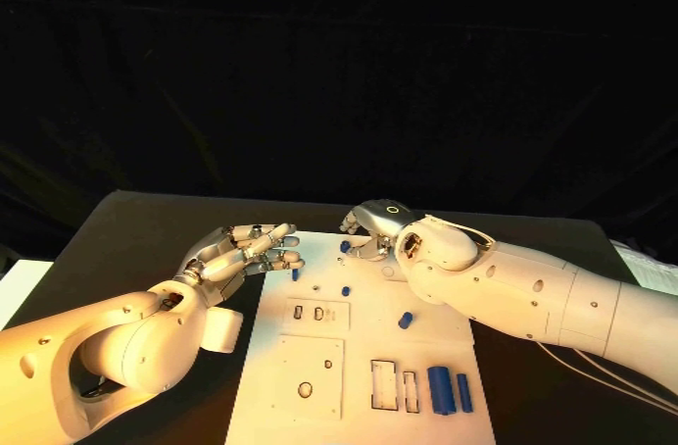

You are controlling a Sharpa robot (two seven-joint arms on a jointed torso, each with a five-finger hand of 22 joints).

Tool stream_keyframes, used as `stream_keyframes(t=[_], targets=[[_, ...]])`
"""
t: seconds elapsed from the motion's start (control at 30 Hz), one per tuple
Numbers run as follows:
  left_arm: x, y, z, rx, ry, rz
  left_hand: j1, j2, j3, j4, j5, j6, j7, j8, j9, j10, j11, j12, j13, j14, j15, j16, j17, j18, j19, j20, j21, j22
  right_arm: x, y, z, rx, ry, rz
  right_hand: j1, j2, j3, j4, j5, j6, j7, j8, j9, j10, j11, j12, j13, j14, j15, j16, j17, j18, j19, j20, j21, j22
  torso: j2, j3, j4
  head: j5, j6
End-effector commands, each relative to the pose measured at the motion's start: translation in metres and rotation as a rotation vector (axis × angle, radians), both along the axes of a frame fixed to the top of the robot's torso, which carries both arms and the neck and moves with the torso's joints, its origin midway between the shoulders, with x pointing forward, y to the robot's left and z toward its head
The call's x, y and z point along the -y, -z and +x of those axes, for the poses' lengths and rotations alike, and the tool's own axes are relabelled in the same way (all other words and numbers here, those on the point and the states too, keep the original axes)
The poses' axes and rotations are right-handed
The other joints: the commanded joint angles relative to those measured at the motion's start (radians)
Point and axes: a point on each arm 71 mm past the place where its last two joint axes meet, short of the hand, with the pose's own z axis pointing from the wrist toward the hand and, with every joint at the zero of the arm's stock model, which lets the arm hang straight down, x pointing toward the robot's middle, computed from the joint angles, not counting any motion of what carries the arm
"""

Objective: Assemble the parts on the task board

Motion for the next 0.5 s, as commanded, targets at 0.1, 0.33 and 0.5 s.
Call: stream_keyframes(t=[0.1,0.33,0.5], targets=[[-0.001,-0.001,0.002,0.007,0.009,-0.008,0.0,0.009,0.002,-0.007,-0.002,0.0,0.005,-0.005,-0.001,-0.003,0.007,-0.007,-0.002,-0.001,0.008,-0.004,0.002,0.011,0.001,0.002,-0.005,-0.002,0.008,-0.008,-0.006,0.043,0.019,0.075,0.024,0.009,-0.019,0.014,0.008,0.022,-0.001,0.004,0.004,0.054,-0.005,0.024,0.005,0.01,-0.002,0.008,0.009,0.009,0.017,0.001,0.007,0.015,0.002,0.0056,-0.0057,-0.001,0.008],[-0.002,0.0,0.004,0.002,0.009,-0.006,0.0,0.009,0.002,-0.007,-0.002,-0.001,0.005,-0.005,-0.001,-0.004,0.007,-0.007,-0.002,-0.001,0.008,-0.005,0.002,0.011,0.001,0.002,-0.005,-0.002,0.056,-0.015,-0.019,-0.06,0.096,0.198,-0.002,-0.009,-0.041,0.054,0.072,0.033,-0.014,-0.001,0.002,0.299,-0.046,0.128,0.05,0.062,-0.034,0.187,0.241,-0.039,0.14,-0.03,0.194,0.308,-0.005,0.0152,-0.0196,0.001,0.012],[0.002,0.001,0.006,0.003,0.016,-0.01,0.0,0.009,0.002,-0.007,-0.002,0.0,0.005,-0.005,-0.001,-0.004,0.007,-0.008,-0.001,-0.001,0.008,-0.005,0.003,0.011,0.001,0.003,-0.005,-0.002,0.083,-0.011,-0.023,-0.171,0.164,0.224,-0.018,-0.039,-0.103,0.081,0.127,0.023,-0.041,0.003,0.003,0.464,-0.081,0.294,0.193,0.084,-0.063,0.306,0.4,-0.074,0.214,-0.06,0.322,0.512,-0.012,0.0267,-0.0368,0.001,0.016]])
